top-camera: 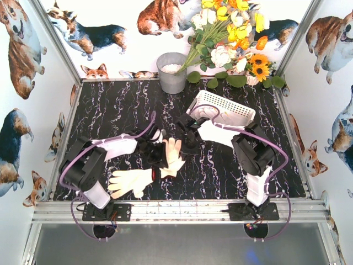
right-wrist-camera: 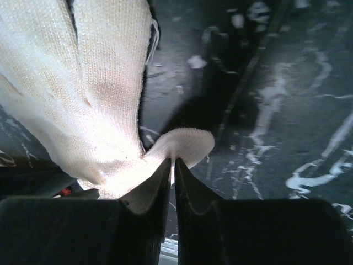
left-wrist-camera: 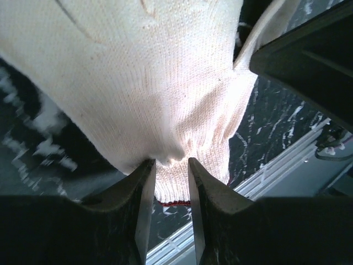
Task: Put the gloves into the storage basket
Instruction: Move the glove to the center of the board.
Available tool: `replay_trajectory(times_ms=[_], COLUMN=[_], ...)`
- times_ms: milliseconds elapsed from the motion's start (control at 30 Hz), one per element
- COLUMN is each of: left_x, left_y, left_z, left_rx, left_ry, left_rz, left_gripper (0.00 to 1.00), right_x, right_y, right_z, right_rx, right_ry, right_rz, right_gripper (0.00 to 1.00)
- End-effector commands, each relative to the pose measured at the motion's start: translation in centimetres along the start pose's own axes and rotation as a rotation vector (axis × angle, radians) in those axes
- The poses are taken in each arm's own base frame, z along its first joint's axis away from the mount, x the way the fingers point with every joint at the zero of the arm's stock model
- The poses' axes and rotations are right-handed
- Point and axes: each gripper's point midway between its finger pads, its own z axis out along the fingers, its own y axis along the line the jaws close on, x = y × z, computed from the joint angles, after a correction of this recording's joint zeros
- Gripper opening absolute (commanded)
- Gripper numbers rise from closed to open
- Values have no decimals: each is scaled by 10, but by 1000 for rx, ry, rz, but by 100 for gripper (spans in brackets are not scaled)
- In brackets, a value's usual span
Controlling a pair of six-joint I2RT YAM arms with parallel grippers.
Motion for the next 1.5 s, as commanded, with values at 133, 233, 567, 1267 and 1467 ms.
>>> replay_trajectory(times_ms=[133,233,567,1267,1467], left_x=[2,3,-47,-23,14], left_y=[-40,-47,-56,7,29], left_z=[29,29,-53,-107,-63], left_rx=[113,124,-94,-791,-912], left_ry=[83,96,-201,-569,-461], left_rz=[133,152,120,-810,-946], left_gripper=[26,30,69,71,64], right_x=[-9,-7,-5,13,10], right_y=[-42,-46,7,11,13], right_z=[-17,-24,-116,-206,-213], right_rx=[83,82,-157,-267,-299], right_ry=[-31,-35,-71,-180,-226], right_rz=[-25,-52,-72,38,55], right_gripper=[11,12,35,48,49])
